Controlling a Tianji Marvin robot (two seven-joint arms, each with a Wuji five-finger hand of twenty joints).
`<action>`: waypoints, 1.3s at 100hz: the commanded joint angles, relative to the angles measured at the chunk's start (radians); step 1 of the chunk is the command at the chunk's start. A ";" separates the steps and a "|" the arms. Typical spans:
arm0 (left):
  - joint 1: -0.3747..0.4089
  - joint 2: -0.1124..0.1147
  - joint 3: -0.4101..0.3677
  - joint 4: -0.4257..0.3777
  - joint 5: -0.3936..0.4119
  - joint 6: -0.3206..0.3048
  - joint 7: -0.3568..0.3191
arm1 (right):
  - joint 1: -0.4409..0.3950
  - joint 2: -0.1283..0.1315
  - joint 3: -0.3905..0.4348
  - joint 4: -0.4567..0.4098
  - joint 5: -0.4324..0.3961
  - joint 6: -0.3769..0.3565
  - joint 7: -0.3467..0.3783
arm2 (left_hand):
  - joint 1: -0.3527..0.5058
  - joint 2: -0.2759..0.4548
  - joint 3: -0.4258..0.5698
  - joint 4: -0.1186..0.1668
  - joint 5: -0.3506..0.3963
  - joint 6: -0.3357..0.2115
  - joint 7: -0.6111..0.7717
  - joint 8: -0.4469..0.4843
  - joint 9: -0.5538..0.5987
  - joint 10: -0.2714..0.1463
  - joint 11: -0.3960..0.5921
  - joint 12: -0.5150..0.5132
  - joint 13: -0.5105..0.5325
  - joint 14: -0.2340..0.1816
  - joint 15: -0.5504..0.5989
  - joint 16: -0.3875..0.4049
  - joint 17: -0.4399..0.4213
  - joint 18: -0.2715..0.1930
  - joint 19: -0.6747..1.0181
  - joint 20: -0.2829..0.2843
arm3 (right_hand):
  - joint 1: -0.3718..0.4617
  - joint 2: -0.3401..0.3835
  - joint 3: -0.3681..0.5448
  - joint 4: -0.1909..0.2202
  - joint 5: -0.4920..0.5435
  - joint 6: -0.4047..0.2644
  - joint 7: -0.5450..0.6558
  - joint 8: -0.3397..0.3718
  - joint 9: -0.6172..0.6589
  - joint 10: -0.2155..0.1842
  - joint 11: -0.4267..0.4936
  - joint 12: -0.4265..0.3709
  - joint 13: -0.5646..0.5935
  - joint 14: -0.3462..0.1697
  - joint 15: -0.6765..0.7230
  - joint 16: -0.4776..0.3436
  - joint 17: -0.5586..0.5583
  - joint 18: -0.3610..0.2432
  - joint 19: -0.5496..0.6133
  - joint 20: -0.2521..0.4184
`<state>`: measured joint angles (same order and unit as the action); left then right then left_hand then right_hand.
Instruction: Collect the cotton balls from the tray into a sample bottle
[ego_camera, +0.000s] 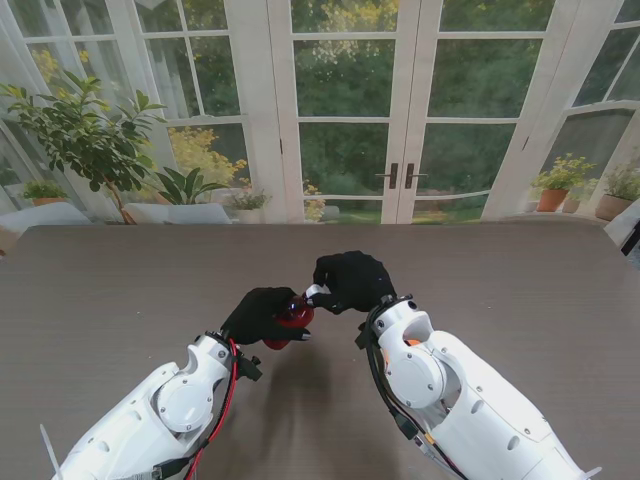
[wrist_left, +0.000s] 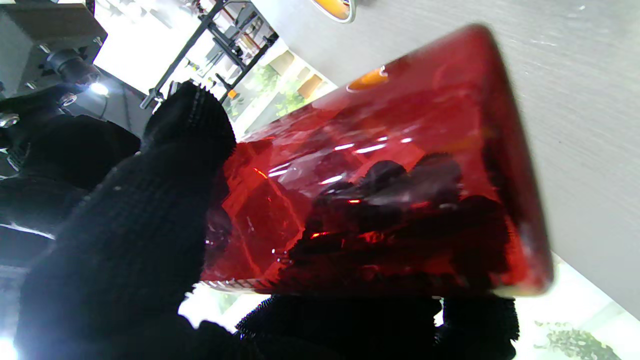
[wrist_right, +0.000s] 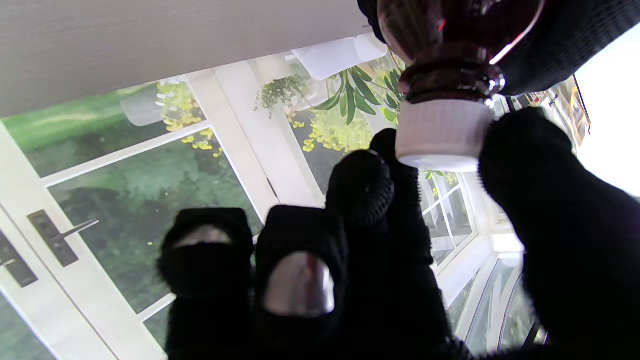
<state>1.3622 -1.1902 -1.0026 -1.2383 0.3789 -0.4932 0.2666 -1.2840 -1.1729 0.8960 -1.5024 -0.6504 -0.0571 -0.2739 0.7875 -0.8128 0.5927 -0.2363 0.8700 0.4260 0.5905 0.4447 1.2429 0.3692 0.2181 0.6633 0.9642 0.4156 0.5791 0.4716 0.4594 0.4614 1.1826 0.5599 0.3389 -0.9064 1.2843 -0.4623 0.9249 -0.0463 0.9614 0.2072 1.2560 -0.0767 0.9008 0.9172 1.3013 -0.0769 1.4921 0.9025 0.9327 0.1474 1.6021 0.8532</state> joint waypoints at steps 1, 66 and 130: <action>-0.008 -0.010 0.000 -0.007 -0.004 -0.005 -0.014 | -0.008 -0.002 -0.005 -0.006 0.000 0.003 0.024 | 0.245 0.176 0.278 0.059 0.141 -0.312 0.291 0.050 0.085 -0.172 0.051 0.013 0.022 -0.048 -0.001 0.006 -0.020 -0.090 -0.011 -0.014 | 0.022 0.051 0.008 0.062 0.056 -0.109 0.173 0.070 0.007 0.015 0.001 -0.010 0.018 -0.013 0.013 -0.014 -0.006 0.022 0.053 0.024; -0.019 -0.015 0.012 0.000 -0.007 -0.008 -0.006 | -0.004 -0.002 -0.014 -0.007 -0.009 0.029 0.024 | 0.245 0.175 0.278 0.059 0.142 -0.310 0.292 0.051 0.085 -0.171 0.051 0.013 0.022 -0.046 0.000 0.006 -0.019 -0.089 -0.010 -0.013 | -0.049 0.043 -0.043 0.058 0.120 -0.167 0.193 0.134 -0.045 0.030 0.002 -0.015 0.018 -0.016 -0.005 -0.025 -0.024 0.023 0.040 0.031; -0.026 -0.017 0.019 0.003 -0.009 -0.010 -0.002 | 0.003 -0.003 -0.021 -0.001 -0.029 0.032 0.007 | 0.244 0.176 0.278 0.059 0.140 -0.313 0.291 0.051 0.086 -0.174 0.051 0.013 0.022 -0.048 0.000 0.006 -0.020 -0.088 -0.010 -0.013 | -0.115 0.058 -0.066 0.092 0.267 -0.210 0.184 0.184 -0.061 0.044 -0.006 -0.018 0.018 -0.003 -0.026 -0.037 -0.039 0.031 0.036 0.039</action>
<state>1.3435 -1.1976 -0.9806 -1.2268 0.3747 -0.5002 0.2772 -1.2733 -1.1710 0.8846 -1.5038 -0.6726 -0.0216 -0.2859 0.7875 -0.8209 0.5927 -0.2351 0.8701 0.4232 0.6139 0.4456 1.2429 0.3692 0.2136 0.6629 0.9642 0.4156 0.5790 0.4717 0.4594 0.4612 1.1826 0.5599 0.2152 -0.8621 1.2100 -0.4194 1.0495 -0.0744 1.0082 0.3437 1.2234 -0.0306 0.9133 0.9068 1.3002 -0.0512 1.4634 0.8767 0.8953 0.1547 1.6022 0.8656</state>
